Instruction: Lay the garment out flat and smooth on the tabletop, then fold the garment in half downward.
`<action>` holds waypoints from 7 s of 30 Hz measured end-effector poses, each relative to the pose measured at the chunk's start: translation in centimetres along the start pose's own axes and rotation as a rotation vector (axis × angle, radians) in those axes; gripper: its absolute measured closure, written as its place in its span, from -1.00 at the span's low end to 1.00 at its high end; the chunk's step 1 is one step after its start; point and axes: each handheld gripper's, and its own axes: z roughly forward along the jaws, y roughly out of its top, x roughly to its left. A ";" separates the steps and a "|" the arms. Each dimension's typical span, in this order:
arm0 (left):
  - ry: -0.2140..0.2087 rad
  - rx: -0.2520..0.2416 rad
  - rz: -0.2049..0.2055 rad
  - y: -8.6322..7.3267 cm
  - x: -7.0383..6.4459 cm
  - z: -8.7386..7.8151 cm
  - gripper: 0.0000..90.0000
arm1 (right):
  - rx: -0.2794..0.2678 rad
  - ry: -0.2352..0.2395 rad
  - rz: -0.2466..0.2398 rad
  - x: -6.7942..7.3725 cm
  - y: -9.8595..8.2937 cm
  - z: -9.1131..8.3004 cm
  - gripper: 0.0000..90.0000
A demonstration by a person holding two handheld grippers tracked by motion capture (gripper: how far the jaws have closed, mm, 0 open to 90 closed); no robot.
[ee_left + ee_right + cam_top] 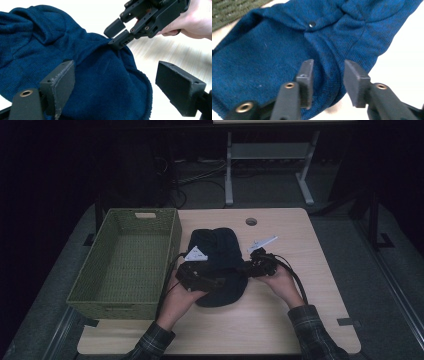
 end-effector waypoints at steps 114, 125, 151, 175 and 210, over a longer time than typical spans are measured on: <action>0.040 0.084 0.001 1.3 2.7 3.0 0.55 | -0.092 -0.193 0.127 -5.9 -2.2 -3.8 0.50; 0.123 0.040 -0.029 3.8 5.6 5.3 0.19 | -0.100 -0.223 0.158 -7.5 -1.4 -3.6 0.18; 0.117 0.126 -0.095 2.3 10.0 12.4 -0.23 | -0.117 -0.270 0.221 -9.0 -2.0 -2.0 -0.03; 0.053 0.127 -0.050 2.1 9.8 12.5 0.30 | -0.042 -0.170 0.226 -8.8 -2.1 0.7 0.58; 0.140 -0.001 0.007 7.3 8.9 8.0 0.74 | -0.080 -0.311 0.074 -7.3 3.5 -3.6 0.87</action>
